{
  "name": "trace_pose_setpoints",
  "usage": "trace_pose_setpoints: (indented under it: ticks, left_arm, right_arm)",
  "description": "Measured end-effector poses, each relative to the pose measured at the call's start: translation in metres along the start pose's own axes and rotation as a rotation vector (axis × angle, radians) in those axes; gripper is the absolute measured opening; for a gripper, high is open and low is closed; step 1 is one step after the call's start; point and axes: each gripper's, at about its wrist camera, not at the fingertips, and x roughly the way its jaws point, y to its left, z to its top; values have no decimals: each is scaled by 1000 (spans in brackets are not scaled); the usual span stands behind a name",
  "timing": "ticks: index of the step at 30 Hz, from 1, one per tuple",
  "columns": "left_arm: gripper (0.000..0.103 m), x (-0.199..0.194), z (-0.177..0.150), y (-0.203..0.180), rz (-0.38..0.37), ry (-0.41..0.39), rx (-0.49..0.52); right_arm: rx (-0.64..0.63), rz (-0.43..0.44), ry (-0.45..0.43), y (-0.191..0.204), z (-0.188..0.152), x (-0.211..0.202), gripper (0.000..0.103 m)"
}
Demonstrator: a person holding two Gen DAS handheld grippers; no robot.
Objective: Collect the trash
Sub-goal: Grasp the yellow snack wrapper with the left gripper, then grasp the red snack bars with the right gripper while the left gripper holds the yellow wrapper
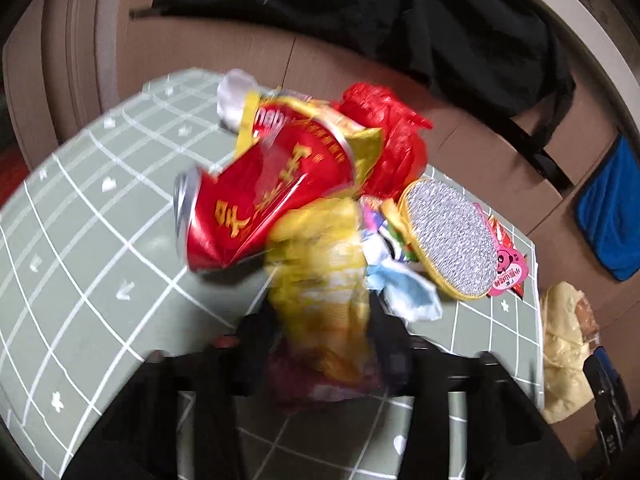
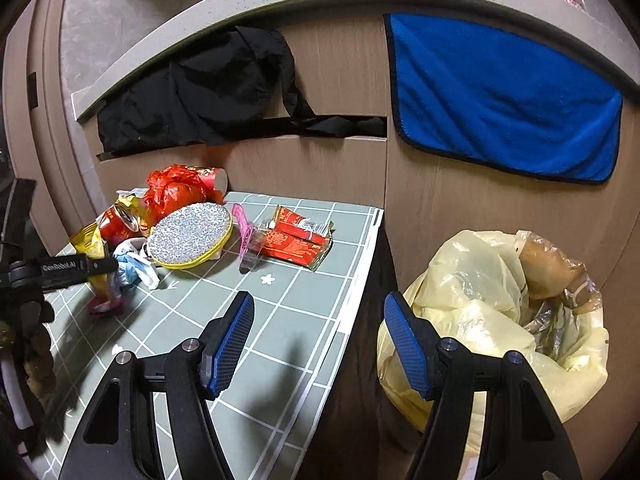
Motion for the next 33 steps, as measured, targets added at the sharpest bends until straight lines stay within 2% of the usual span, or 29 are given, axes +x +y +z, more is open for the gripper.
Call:
trace_pose_setpoints:
  ticks: [2,7,10,15,18,21,25,28,33]
  left_arm:
    - [28,-9,0,5,-47,-8,1]
    - [23,-51,-6,12,-90,-110,46]
    - [22,-69,-10,14,-102,-144,72]
    - [22,-84,-9,18,-128,-192,106]
    - [22,-86,-4,19,-158,-199,109]
    - [22,-83,0,16,-167,-198,123]
    - [22,-82,2,20,-161,-206,114]
    - [22,-79,1,24,-153,-197,99]
    - [22,-77,-1,26,-144,-195,88]
  right_arm:
    - [-10,8,1,4,1,-1,65]
    - [-30,67,39,17,8,9,65]
    - [-32,109,63,23,15,19,64]
    - [-153,50,55,32,43,51,61]
    - [-169,48,84,23,67,81,58]
    - [-169,98,150,14,88,115,58]
    - [-163,151,216,6,104,158,47]
    - [-138,160,228,0,108,178,47]
    - [-63,238,303,-10,92,187,47]
